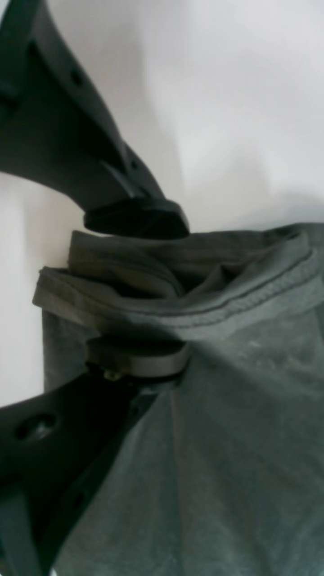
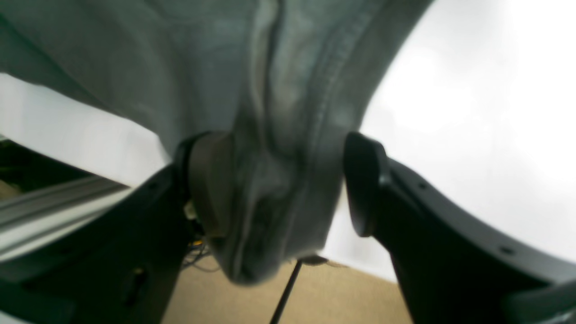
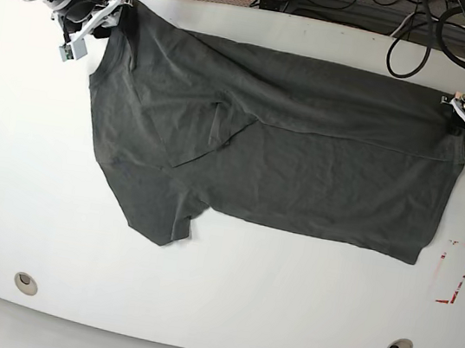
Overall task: Fold the T-shirt properly
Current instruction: 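Pull the shirt flat with both grippers holding the collar-side corners, then release and move both grippers to grasp the shirt's hem edge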
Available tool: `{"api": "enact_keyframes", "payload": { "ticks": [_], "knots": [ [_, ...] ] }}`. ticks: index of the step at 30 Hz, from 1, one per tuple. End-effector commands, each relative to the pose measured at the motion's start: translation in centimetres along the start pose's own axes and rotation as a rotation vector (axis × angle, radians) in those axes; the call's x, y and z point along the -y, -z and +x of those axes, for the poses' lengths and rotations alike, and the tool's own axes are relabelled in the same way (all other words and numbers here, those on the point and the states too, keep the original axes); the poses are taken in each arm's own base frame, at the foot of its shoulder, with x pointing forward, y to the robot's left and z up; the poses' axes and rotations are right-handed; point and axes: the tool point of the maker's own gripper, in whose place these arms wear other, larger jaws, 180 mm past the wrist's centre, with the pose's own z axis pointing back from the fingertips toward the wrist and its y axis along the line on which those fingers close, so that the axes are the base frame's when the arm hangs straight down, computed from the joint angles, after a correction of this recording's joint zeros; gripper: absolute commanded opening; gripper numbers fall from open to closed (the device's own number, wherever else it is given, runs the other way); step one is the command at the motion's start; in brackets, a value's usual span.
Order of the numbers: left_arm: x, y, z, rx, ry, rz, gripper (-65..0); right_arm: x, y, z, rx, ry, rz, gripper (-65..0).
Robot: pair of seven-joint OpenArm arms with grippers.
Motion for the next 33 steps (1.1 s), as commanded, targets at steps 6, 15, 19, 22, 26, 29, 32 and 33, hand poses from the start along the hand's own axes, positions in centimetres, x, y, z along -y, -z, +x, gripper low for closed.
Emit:
{"api": "enact_keyframes", "payload": {
  "ticks": [6, 15, 19, 22, 26, 29, 32, 33],
  "knots": [
    [-2.4, -0.9, -0.5, -0.055, 0.053, 0.053, -35.0, 2.9, -1.9, -2.1, -0.103, -0.062, -0.116, -28.5],
    [-3.0, -1.2, -0.1, -0.062, 0.068, 0.065, -35.0, 5.0, -3.8, -0.5, -0.064, -0.073, -0.195, -28.5],
    [-2.8, -2.4, 2.7, 0.019, 0.096, 0.074, -35.0, 4.0, -3.6, 0.7, -0.022, -0.080, -0.189, -28.5],
    [-2.4, -3.7, 5.2, 0.096, 0.114, 0.073, -34.7, 3.5, -3.3, 2.0, 0.013, -0.090, -0.184, -28.5],
    [-2.0, -5.1, 7.3, 0.126, 0.144, 0.082, -34.6, 3.2, -2.4, 3.8, 0.042, -0.071, -0.176, -28.5],
    [-2.6, -6.3, 9.1, 0.170, 0.165, 0.113, -34.4, 2.6, -1.8, 5.6, 0.090, -0.068, -0.161, -28.5],
    [-2.6, -6.3, 11.5, 0.222, 0.166, 0.119, -34.4, 2.5, -1.8, 8.3, 0.154, -0.082, -0.159, -28.5],
    [-2.7, -6.3, 11.8, 0.229, 0.162, 0.120, -34.4, 2.5, -1.7, 8.8, 0.166, -0.083, -0.158, -28.5]
  ]
}}
